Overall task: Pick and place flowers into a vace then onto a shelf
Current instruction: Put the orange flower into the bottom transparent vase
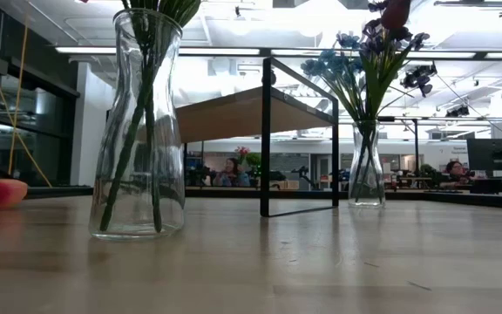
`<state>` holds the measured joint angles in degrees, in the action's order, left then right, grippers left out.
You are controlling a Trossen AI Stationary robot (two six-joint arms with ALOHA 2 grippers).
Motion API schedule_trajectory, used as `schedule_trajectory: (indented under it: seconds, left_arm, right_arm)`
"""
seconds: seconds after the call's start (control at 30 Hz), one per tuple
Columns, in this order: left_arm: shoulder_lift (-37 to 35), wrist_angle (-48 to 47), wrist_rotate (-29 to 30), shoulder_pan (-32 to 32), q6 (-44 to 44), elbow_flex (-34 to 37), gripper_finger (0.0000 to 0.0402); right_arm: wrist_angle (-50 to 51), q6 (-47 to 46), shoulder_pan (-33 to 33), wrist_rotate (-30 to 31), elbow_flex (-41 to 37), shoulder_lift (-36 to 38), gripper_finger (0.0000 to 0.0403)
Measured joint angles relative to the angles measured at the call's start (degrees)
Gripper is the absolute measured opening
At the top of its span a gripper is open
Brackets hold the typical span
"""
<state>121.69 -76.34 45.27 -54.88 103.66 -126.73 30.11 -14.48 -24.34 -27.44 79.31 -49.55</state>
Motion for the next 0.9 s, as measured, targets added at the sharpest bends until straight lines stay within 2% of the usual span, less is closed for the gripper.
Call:
schedule_trajectory:
  seconds: [0.27, 0.37, 0.63, 0.77, 0.9]
  left_arm:
    - [0.0, -3.1, -3.1, -1.1, -0.6, -8.3, 0.0360]
    - [-1.2, -3.0, -3.1, -1.2, -1.9, -7.9, 0.0360]
    - [-5.0, -9.9, -5.3, -2.3, -1.8, -8.3, 0.0360]
    - [-7.1, -13.9, -7.7, -4.0, 1.1, -8.2, 0.0360]
    - [-8.8, -13.7, -8.2, -5.7, 0.1, -8.2, 0.0360]
  right_arm:
    - [0.0, -0.3, 0.0, 0.0, 0.0, 0.0, 0.0110]
    - [0.0, -0.9, 0.0, 0.0, 0.0, 0.0, 0.0110]
    - [0.0, -0.6, 0.0, 0.4, 0.0, 0.0, 0.0110]
    - [-0.9, -0.5, 0.0, 0.6, 0.0, 0.0, 0.0110]
    - [-1.8, 1.3, 0.0, 4.2, 0.0, 0.0, 0.0110]
